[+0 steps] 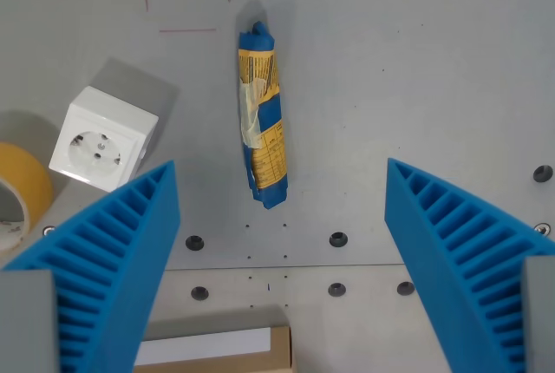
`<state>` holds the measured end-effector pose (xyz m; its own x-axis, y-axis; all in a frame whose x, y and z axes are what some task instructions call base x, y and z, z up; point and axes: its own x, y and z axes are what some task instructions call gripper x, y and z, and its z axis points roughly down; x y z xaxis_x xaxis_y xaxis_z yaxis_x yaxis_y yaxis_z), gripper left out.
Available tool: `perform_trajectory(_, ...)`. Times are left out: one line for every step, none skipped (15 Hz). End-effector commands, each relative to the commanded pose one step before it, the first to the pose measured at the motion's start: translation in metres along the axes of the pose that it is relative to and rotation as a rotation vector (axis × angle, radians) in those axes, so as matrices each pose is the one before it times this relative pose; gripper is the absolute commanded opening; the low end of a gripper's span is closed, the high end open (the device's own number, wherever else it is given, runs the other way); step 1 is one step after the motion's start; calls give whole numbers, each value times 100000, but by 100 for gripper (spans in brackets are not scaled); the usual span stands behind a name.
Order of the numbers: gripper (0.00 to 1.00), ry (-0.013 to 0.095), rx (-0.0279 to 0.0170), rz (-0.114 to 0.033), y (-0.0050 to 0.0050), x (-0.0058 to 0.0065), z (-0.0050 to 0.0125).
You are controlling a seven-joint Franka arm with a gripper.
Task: Pick up the blue bag
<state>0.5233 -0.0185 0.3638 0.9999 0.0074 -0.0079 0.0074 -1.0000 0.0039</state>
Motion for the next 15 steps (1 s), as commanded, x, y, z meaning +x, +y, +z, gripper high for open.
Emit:
perform_trajectory(100,356,-10,-2,0,-26,-179)
perform_trajectory(100,-10,-15,-27,0,-3,12)
perform_trajectory(100,33,-5,-52,0,-8,36)
perform_trajectory(100,46,28,-120,-1,-16,78)
perform_trajectory(100,101,30,-122,-2,-30,140)
perform_trajectory(100,231,40,-206,-3,-48,224)
perform_trajectory(100,378,50,-282,-4,-72,325)
perform_trajectory(100,680,71,-330,-6,-97,438)
perform_trajectory(100,859,72,-409,-7,-121,500)
perform_trajectory(100,1249,73,-444,-8,-143,500)
perform_trajectory(100,1476,68,-531,-9,-174,500)
perform_trajectory(100,1406,96,-532,-10,-212,500)
perform_trajectory(100,1208,106,-506,-11,-251,500)
perform_trajectory(100,886,118,-554,-12,-292,500)
perform_trajectory(100,1012,136,-485,-13,-319,500)
